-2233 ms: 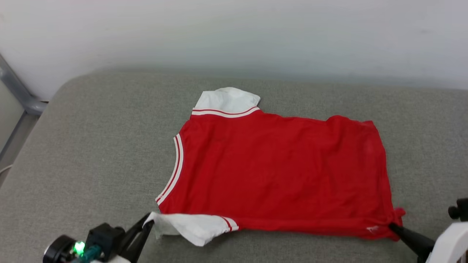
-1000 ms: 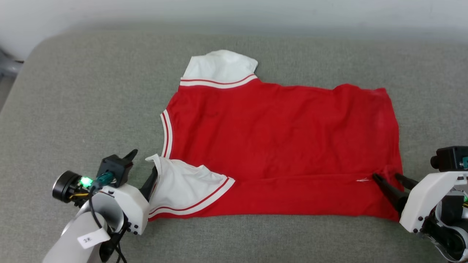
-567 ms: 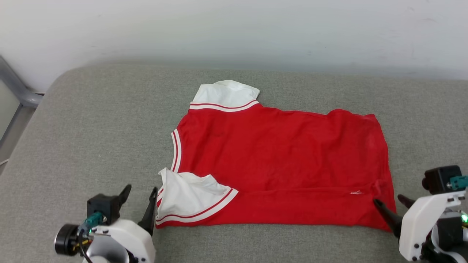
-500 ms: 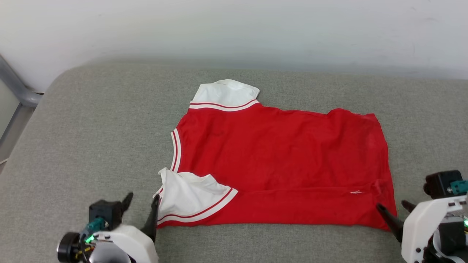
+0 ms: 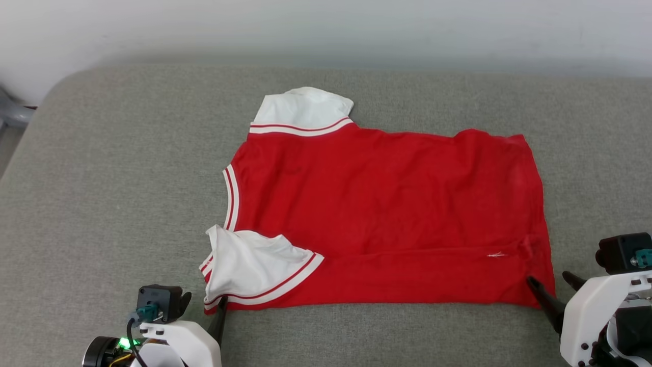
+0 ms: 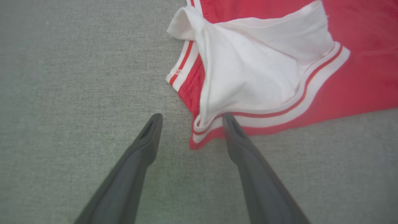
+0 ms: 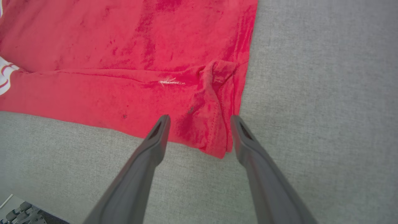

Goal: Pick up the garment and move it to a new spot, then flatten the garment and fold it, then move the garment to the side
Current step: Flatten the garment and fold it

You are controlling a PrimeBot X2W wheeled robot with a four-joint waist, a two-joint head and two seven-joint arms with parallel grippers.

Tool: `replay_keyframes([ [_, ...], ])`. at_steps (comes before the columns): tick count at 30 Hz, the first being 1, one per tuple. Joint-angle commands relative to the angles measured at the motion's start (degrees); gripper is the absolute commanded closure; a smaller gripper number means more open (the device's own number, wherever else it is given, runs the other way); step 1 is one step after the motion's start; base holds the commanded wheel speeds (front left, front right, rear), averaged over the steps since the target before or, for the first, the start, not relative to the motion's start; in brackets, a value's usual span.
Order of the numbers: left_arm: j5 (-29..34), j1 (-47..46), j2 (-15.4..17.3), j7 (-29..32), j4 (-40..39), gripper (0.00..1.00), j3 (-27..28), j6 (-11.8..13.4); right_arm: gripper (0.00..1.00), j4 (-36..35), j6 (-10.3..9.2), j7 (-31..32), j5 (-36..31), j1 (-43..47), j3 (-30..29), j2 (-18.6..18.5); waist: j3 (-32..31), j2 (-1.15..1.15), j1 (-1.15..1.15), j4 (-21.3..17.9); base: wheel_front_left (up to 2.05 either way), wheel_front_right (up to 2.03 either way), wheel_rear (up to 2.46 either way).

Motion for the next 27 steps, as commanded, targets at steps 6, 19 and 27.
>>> replay_keyframes([
  [6,0.7,-2.3,-0.4,1.1,4.4,0.0,-0.7,0.7,0.0,-0.6,-0.05,0.0,-0.4,-1.3,0.1,-0.4,2.8,0.0,0.0,-0.9,0.0,0.0,0.0],
  [19,-1.4,-2.2,-1.9,3.5,7.7,1.0,-1.9,0.0,0.0,0.5,-0.04,-0.6,-2.7,-0.5,0.6,-2.3,2.2,0.0,0.0,0.3,0.0,0.0,0.0],
  [27,-1.1,-1.6,-1.8,-1.1,1.5,1.0,-1.0,-0.6,0.0,4.7,-0.05,0.0,-5.2,0.1,0.9,-2.2,0.5,0.0,0.0,2.3,0.0,0.0,0.0],
])
